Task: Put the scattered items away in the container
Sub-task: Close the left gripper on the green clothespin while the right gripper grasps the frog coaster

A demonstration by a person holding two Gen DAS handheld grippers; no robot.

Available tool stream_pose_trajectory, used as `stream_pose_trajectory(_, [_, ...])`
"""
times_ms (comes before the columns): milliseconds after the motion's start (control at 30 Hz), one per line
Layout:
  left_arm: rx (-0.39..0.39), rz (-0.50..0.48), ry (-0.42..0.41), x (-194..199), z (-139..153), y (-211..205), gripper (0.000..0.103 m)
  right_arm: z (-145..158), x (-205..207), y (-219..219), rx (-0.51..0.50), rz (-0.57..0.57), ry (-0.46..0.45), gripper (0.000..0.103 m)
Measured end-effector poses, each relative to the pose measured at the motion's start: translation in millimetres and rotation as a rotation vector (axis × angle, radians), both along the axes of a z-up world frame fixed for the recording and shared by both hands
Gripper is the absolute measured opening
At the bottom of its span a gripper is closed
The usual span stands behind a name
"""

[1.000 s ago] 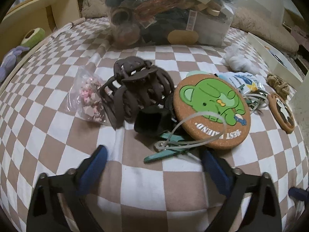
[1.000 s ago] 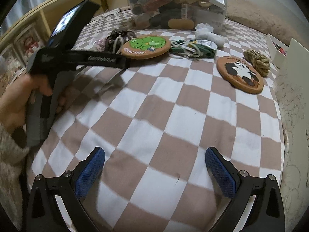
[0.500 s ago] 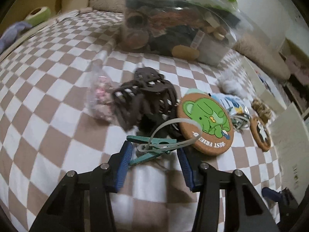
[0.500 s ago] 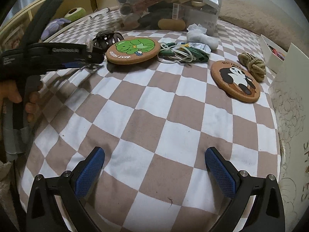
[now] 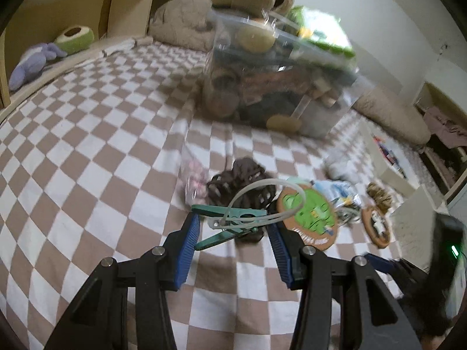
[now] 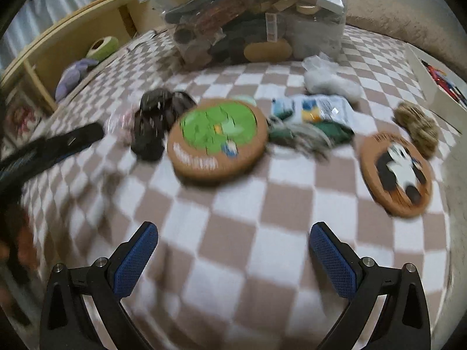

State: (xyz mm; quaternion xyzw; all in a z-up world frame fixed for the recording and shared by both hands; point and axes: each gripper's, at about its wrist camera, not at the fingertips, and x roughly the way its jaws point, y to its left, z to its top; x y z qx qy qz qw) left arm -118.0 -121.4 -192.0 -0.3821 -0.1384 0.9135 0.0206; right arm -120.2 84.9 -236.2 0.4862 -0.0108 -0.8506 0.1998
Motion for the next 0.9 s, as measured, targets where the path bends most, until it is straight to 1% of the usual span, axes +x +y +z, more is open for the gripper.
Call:
stream_pose_trajectory(133, [0.035,-0.009,0.047,6,10,-1,0.048,5,-24,-14,-0.049,-0.025,-0.01,0.103])
stream_pose_trajectory(200, [0.037,-0.015,0.067,7,15,0,0.048,8,-34,-23,-0.054,-0.035,-0.007,0.103])
stream_pose_trajectory(300, [0.025,-0.01,0.085,7,20,-2,0.048,10,-46,-36,-0.022,-0.04,-0.001,0.103])
stream_pose_trajectory(500, [0.061,0.016,0.093,8,22,-13,0.048,-1,-63,-54,0.072,-0.056,-0.023,0.103])
stream_pose_trajectory(567, [0.072,0.02,0.098,9,22,-15,0.048,-5,-65,-55,0.1,-0.057,-0.031,0.103])
stream_pose_trajectory(600, [0.078,0.022,0.099,9,23,-16,0.048,-6,-64,-56,0.112,-0.053,-0.026,0.1])
stream_pose_trajectory(633, [0.08,0.022,0.1,10,23,-16,0.048,-7,-63,-56,0.117,-0.047,-0.024,0.1])
stream_pose_trajectory(800, [0.091,0.017,0.107,13,23,-15,0.048,-4,-53,-47,0.102,-0.023,0.007,0.1])
stream_pose_trajectory(900, [0.098,0.017,0.094,13,19,-15,0.048,2,-40,-39,0.076,0.011,0.04,0.1])
